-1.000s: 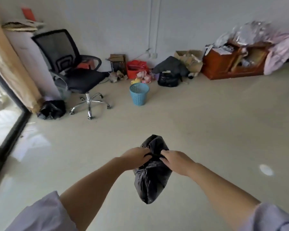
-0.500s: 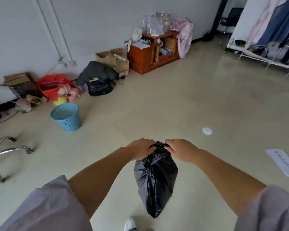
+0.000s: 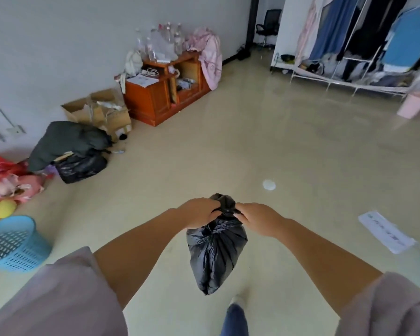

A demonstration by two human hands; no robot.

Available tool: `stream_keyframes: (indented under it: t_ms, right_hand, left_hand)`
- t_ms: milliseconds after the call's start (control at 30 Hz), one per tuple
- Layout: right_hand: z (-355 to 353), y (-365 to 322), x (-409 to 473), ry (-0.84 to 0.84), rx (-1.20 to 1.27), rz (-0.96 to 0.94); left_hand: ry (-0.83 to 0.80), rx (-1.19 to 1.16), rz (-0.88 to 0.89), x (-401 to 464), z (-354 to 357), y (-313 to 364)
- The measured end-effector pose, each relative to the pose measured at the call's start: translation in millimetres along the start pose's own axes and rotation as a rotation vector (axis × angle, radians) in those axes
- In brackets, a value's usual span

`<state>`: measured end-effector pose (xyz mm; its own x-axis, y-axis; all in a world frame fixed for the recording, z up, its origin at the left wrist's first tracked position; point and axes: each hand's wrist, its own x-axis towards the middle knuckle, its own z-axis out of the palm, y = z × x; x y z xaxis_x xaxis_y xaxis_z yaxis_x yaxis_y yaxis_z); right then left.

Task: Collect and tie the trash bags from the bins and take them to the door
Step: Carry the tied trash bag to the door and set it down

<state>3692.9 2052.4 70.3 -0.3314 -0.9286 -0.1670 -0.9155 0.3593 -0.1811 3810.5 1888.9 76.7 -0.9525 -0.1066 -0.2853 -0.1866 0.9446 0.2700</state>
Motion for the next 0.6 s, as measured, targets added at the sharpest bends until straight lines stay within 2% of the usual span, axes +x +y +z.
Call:
stream_keyframes:
  t_ms: [133, 367, 600]
  right_hand:
    - [-40.8, 66.3, 70.9, 0.007, 0.0, -0.04]
    - [-92.8, 186.3, 179.3, -0.035, -0.042, -0.061]
    - [-141.4, 309.3, 314.0, -0.03, -0.079, 0.018]
  left_hand:
    - [0.022, -0.003, -0.041, 92.6, -39.9, -25.4]
    - [0.05, -0.023, -0.011, 245.6, -102.5, -52.4]
    - [0.11, -0.04, 0.031, 422.3, -160.7, -102.7]
